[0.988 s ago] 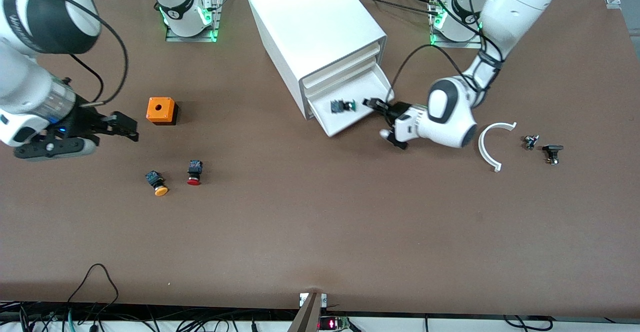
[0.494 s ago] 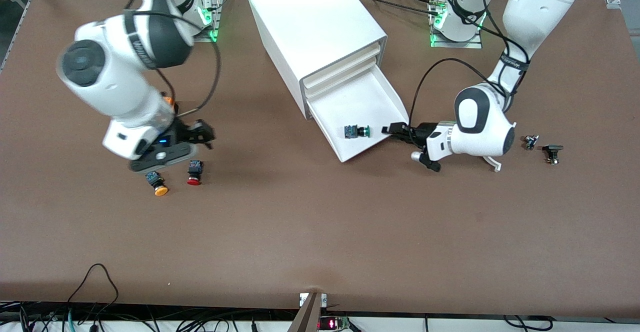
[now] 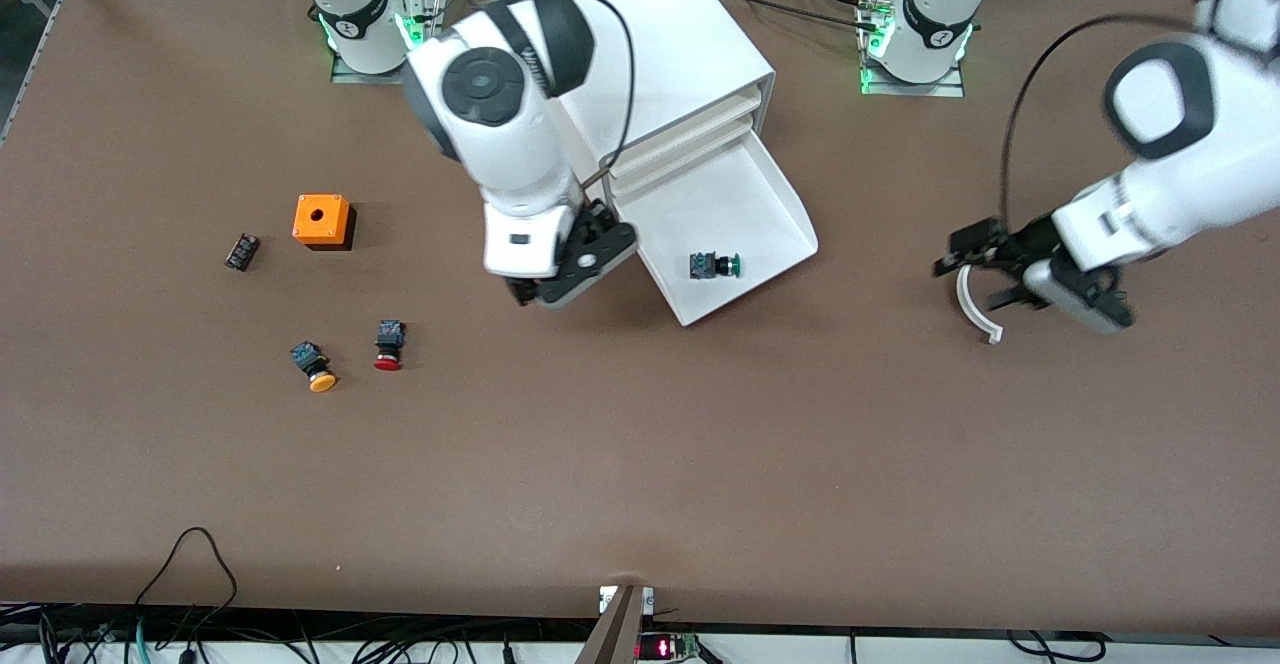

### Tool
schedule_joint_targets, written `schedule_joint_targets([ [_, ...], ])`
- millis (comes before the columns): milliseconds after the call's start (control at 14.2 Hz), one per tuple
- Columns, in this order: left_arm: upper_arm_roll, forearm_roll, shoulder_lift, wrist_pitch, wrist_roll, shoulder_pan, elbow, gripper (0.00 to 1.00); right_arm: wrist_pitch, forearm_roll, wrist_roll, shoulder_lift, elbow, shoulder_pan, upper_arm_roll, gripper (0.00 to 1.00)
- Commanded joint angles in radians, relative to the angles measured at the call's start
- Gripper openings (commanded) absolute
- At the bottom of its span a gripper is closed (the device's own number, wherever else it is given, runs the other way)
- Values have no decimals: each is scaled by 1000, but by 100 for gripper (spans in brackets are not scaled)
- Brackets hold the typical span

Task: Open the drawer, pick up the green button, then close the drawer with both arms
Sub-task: 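Release the drawer with the left gripper while the right gripper reaches inside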

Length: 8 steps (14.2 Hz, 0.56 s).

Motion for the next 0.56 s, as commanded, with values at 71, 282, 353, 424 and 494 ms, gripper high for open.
schedule_joint_targets([
  [71,25,305,-64,-290,-247,-12,178,100,-11,10,-140,100,109,70,6,100],
  [282,-29,427,-94,-376,-404,-32,198,100,-8,7,-199,134,152,110,40,100],
  [353,-29,433,-95,-399,-418,-32,198,100,-9,8,-249,149,172,116,42,100],
  [424,-20,427,-95,-406,-418,-32,198,100,-12,10,-298,163,187,121,43,100],
  [494,-17,422,-88,-403,-416,-32,198,100,-15,10,-340,166,189,121,56,100],
])
